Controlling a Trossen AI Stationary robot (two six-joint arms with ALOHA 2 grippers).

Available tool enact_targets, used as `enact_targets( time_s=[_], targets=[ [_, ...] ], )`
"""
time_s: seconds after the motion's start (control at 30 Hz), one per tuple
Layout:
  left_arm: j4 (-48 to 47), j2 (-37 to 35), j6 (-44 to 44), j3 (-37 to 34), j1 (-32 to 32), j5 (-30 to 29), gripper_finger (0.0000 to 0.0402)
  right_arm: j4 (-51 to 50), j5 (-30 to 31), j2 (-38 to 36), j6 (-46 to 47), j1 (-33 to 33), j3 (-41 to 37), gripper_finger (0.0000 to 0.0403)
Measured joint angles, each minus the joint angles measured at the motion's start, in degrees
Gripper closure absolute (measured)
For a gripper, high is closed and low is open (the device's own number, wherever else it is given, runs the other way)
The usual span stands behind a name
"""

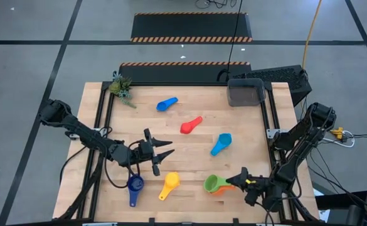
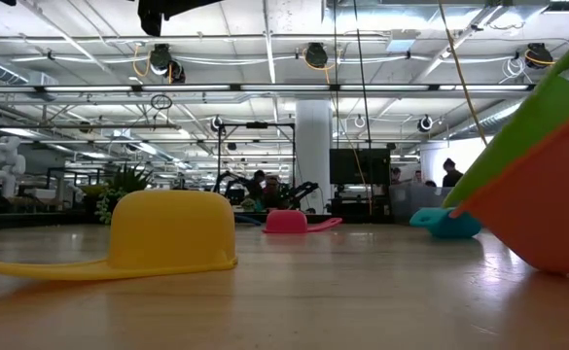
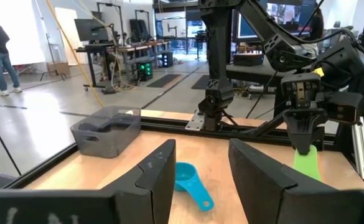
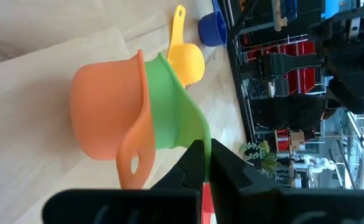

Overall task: Nest measuring cups in basket
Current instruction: Stack the green measuring cup on top of the orange measuring cup

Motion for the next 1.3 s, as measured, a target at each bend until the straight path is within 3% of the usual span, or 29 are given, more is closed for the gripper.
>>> enact_targets(
  time_s=[0.37,0.8,1.3],
  targets=[
    [0.0,0.0,0.1,0.0,0.0,0.0,0.025,-5.0,-2.4,0.0,4.6,1.0,0.0,0.0395],
    [0.0,0.0,0.1,0.0,0.0,0.0,0.025,-5.9,0.1,0.0,4.7,0.2,0.0,0.0395],
    [0.4,0.0,2.7,0.0,0.1,-0.8,0.025,3.6,-1.2,0.0,0.5,-3.7,-5.2,0.0402]
  ],
)
